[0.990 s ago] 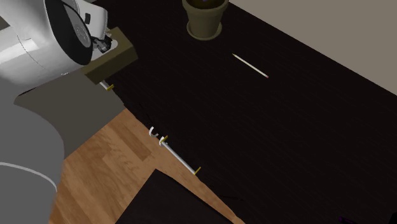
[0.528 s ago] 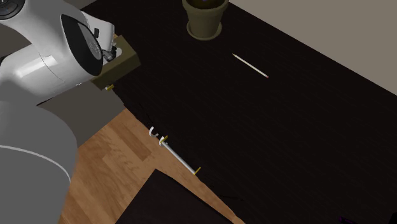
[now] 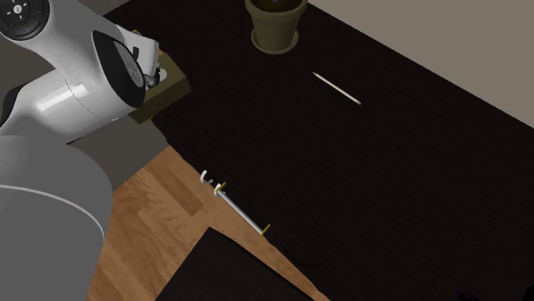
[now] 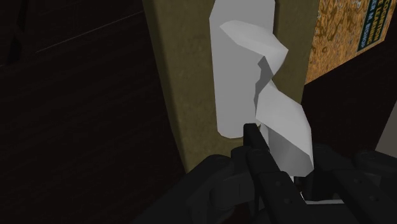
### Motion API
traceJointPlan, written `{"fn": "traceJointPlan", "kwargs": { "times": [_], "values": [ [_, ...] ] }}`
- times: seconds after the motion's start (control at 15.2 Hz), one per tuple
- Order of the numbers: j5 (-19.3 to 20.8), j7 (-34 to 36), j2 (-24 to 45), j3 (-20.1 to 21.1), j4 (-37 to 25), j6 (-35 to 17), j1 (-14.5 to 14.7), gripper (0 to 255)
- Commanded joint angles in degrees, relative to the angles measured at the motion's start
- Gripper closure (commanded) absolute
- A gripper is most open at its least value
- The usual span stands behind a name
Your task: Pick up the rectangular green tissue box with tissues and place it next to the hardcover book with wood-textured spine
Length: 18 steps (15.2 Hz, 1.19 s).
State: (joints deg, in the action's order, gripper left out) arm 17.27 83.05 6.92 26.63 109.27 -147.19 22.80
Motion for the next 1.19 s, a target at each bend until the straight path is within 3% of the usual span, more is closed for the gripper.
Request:
{"fn": "traceJointPlan", "kwargs": {
  "times": [0.0, 0.07, 0.13, 0.46, 0.73, 1.12],
  "values": [
    [0.01, 0.01, -0.01, 0.00, 0.02, -0.03, 0.00, 255],
    [0.01, 0.01, -0.01, 0.00, 0.02, -0.03, 0.00, 255],
    [0.01, 0.00, -0.01, 0.00, 0.02, -0.03, 0.00, 0],
    [0.01, 0.01, 0.00, 0.00, 0.01, -0.03, 0.00, 0],
    [-6.04, -3.91, -6.86, 0.71, 1.74, 3.95, -0.85, 0],
    [-6.04, -3.91, -6.86, 0.61, 1.74, 3.95, -0.75, 0]
  ]
}}
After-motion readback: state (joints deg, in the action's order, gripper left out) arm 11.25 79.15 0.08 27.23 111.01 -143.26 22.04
